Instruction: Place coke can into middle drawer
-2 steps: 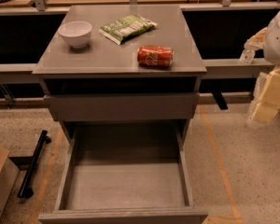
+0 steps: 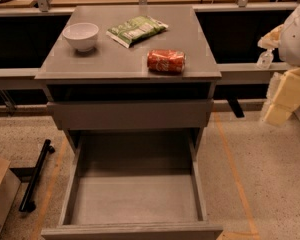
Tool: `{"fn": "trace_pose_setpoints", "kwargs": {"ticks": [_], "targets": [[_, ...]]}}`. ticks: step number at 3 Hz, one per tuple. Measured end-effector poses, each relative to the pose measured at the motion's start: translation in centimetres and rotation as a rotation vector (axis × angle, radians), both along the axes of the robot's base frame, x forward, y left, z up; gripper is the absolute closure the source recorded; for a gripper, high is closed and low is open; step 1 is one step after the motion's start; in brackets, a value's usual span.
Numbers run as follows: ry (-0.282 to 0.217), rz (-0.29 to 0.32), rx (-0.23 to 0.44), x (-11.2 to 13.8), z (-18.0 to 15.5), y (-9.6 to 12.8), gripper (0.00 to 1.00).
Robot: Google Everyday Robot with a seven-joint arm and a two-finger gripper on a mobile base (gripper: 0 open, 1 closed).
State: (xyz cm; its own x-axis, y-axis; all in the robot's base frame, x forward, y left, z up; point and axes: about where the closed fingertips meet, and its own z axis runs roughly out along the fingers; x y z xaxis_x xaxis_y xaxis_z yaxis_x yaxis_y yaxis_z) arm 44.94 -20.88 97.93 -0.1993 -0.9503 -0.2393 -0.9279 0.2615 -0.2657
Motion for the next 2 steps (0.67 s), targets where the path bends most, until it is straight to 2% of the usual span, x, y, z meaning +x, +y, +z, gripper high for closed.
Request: {"fn": "trace_pose_setpoints", "kwargs": {"ticks": [2], "targets": [[-0.054,0.095,0.076,4.9,-0.4,4.0,0.0]]}}
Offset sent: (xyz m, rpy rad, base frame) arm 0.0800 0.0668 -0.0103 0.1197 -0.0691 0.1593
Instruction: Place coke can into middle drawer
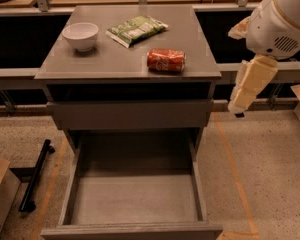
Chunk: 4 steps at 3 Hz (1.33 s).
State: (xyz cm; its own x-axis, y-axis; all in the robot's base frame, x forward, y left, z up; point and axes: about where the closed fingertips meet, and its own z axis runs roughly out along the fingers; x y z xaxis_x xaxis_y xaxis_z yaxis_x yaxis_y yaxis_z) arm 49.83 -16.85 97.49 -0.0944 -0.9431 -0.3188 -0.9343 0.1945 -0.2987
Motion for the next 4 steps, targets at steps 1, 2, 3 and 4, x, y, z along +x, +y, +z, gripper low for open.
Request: {"fn": "trace_pose_setpoints", "kwargs": {"ticks": [1,2,3,4], "targets": [[0.0,0.0,0.0,0.0,0.0,0.0,0.0],[0.002,-0.014,0.084,0.8,-1.1,0.7,0.0],[-0.02,-0.026,0.164,4.2,-2.3,1.5,0.0],[-0.049,-0.045,0.225,9.1,-3.5,2.3,0.0]]}}
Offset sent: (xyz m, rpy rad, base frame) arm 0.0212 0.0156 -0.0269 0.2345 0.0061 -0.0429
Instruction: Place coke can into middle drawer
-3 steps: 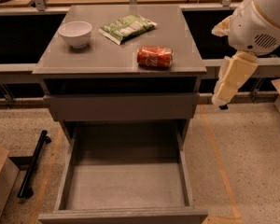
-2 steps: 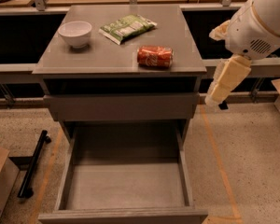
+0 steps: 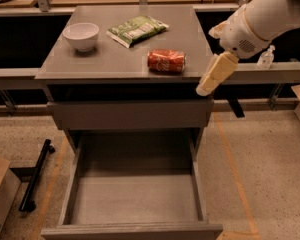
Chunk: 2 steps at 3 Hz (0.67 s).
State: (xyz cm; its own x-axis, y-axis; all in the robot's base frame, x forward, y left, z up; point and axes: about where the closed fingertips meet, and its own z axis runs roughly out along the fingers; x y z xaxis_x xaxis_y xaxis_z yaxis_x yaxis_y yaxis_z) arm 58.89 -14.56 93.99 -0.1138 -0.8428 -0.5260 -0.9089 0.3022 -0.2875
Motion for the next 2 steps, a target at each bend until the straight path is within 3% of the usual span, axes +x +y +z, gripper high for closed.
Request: {"fn": "trace_pose_setpoints", "kwargs": {"ticks": [1,2], "targets": [[-0.019,-0.013,0.036,4.6,-0.91,0.83,0.0],[-0.021,-0.013,0.043,5.25,-1.01,0.93,0.0]]}}
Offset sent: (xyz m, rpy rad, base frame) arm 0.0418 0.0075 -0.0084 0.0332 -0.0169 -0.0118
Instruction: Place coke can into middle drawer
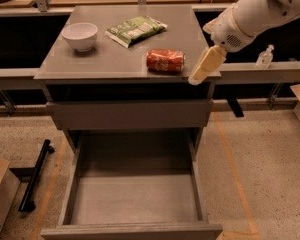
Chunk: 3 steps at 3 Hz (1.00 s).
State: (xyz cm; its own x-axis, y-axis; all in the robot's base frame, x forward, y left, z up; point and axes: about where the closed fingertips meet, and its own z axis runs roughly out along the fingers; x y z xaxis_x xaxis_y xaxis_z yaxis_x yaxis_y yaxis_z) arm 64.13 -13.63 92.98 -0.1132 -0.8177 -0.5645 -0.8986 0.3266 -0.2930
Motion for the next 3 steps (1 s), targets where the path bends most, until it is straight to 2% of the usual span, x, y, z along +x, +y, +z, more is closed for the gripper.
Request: {"fn": "trace_pose_setpoints", "kwargs": {"ticks": [1,3], "targets": [[0.034,-0.028,0.016,0.1,-1.3,-0.3,0.0],[0.024,-0.005,0.118,6.6,-3.5,3.3,0.0]]}}
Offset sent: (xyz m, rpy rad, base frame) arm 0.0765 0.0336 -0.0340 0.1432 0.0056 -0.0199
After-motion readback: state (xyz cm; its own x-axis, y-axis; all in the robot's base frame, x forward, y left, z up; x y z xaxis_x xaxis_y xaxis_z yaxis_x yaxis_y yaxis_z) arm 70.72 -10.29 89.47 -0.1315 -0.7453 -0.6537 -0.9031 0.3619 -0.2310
